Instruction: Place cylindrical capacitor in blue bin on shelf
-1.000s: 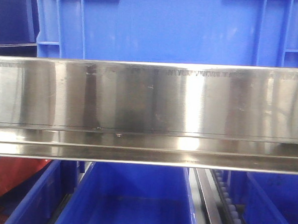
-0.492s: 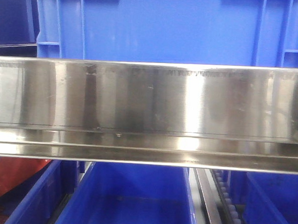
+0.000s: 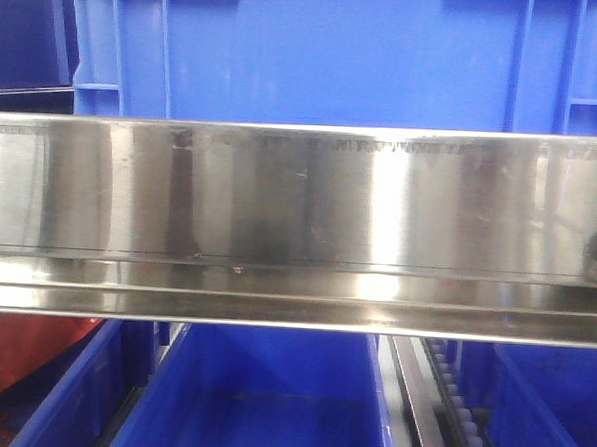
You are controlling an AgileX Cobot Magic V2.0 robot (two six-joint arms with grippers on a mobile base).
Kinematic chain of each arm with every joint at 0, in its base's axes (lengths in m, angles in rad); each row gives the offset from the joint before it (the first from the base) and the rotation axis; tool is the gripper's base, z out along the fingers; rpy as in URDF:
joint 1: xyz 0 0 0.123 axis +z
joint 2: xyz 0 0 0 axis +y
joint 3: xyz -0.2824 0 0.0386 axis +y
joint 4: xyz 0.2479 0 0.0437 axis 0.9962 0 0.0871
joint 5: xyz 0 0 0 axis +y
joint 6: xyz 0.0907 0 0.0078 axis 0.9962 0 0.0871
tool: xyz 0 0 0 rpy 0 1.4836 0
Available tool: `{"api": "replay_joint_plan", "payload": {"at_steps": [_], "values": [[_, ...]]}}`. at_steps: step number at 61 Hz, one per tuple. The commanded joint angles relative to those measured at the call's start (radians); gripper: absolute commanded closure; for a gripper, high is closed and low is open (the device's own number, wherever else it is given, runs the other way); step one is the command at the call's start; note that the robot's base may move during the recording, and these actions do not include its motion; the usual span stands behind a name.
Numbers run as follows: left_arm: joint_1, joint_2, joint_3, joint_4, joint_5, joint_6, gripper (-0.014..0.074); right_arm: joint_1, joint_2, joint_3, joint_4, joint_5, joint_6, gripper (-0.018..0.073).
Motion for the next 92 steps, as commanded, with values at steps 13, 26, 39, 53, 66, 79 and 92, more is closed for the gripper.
{"api": "replay_joint_plan", "payload": {"at_steps": [13,26,39,53,66,79,92], "values": [[0.001,-0.005,0.001,-0.007,-0.053,-0.012,0.0708,-0.001,-0.004,0.002,-0.009,-0.024,-0.001,0.0701],[0.021,-0.080,0.077,0.071,-0.076,-0.012,0.0708,-0.001,-0.004,0.002,-0.009,-0.024,-0.001,0.0701],[0.148,-0.308,0.406,0.071,-0.369,-0.012,0.0708,-0.001,-0.004,0.002,-0.009,-0.024,-0.001,0.0701],[0.265,-0.538,0.803,0.059,-0.743,-0.012,0.0708,-0.001,-0.004,0.002,-0.009,-0.024,-0.001,0.0701],[0.291,-0.575,1.004,0.059,-0.859,-0.012,0.0708,-0.001,-0.004,0.002,-0.009,-0.024,-0.001,0.0701],[0.289,-0.575,1.004,0.059,-0.803,-0.012,0.0708,-0.001,-0.004,0.002,-0.009,-0.024,-0.001,0.0701],[0.289,-0.575,1.004,0.059,-0.807,-0.012,0.0708,-0.001,-0.004,0.002,-0.009,-0.024,-0.001,0.0701]]}}
